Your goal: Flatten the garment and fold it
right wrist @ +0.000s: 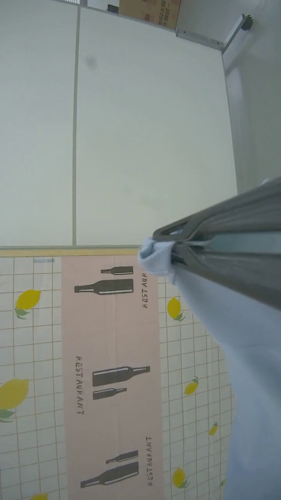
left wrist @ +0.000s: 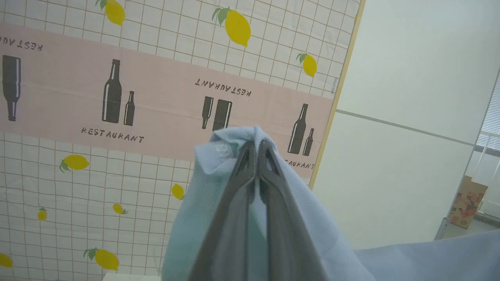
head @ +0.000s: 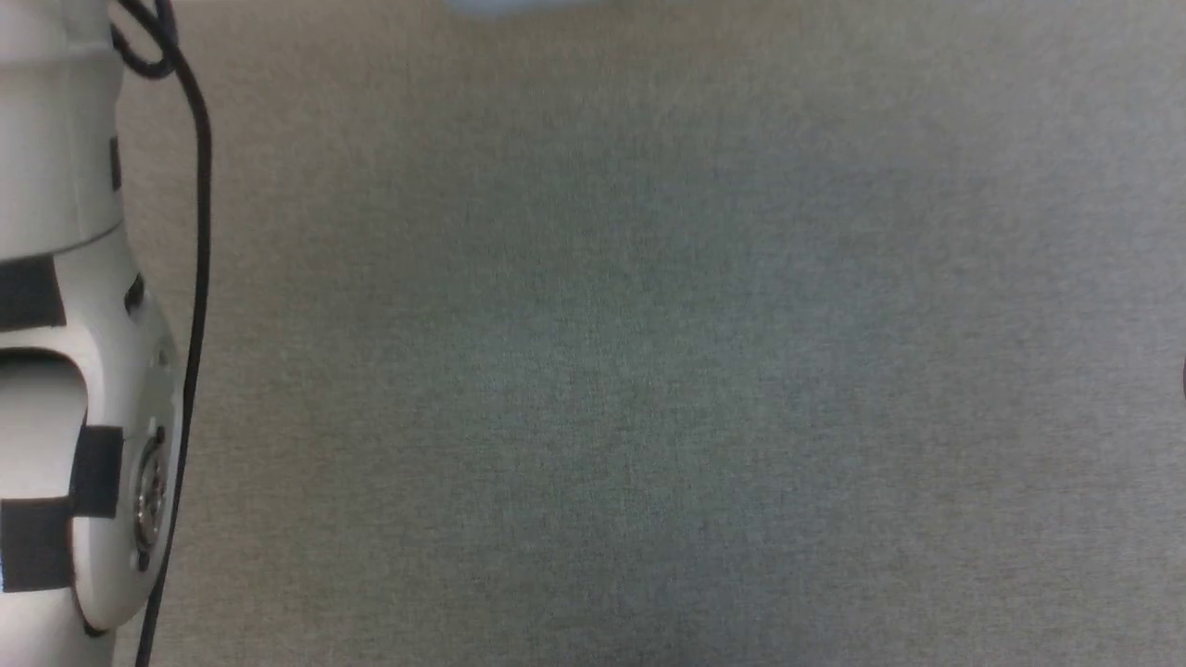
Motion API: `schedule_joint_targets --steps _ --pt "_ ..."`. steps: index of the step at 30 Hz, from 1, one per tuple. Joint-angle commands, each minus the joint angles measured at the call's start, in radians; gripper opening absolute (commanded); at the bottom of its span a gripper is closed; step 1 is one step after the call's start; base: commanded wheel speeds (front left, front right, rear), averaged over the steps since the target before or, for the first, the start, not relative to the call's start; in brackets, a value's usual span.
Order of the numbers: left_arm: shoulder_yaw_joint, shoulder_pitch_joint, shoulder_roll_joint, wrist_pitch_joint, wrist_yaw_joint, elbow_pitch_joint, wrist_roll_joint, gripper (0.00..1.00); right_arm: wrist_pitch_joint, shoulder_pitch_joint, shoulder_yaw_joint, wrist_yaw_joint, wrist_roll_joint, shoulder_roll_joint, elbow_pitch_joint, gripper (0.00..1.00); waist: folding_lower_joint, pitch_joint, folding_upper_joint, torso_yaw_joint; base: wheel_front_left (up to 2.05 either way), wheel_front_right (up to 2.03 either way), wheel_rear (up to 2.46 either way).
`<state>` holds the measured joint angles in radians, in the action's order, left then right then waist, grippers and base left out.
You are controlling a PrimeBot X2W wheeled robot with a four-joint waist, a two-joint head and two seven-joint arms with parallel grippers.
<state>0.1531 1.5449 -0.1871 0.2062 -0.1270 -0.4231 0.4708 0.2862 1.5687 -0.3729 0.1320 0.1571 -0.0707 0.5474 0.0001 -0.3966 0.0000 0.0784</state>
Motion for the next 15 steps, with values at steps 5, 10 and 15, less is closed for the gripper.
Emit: schedule_joint_targets --steps 5,10,15 --pt "0.001 0.016 0.033 -0.125 0.032 -0.037 0.010 0.00 -0.071 0.022 -0.002 -0.001 0.050 -0.013 0.048 0.00 -0.0001 -0.171 0.0000 -0.026 0.00 0.00 0.00" --pt "0.003 0.002 0.035 -0.136 0.073 -0.110 0.037 0.00 -0.107 -0.006 -0.003 -0.001 0.042 -0.031 0.106 0.00 -0.0001 -0.235 0.0000 -0.033 0.00 0.00 0.00" --pt "-0.026 -0.072 0.018 -0.045 0.129 -0.152 0.126 0.00 -0.086 -0.072 0.061 -0.001 -0.020 -0.074 0.164 0.00 -0.0001 -0.210 0.0000 -0.056 0.00 0.00 0.00"
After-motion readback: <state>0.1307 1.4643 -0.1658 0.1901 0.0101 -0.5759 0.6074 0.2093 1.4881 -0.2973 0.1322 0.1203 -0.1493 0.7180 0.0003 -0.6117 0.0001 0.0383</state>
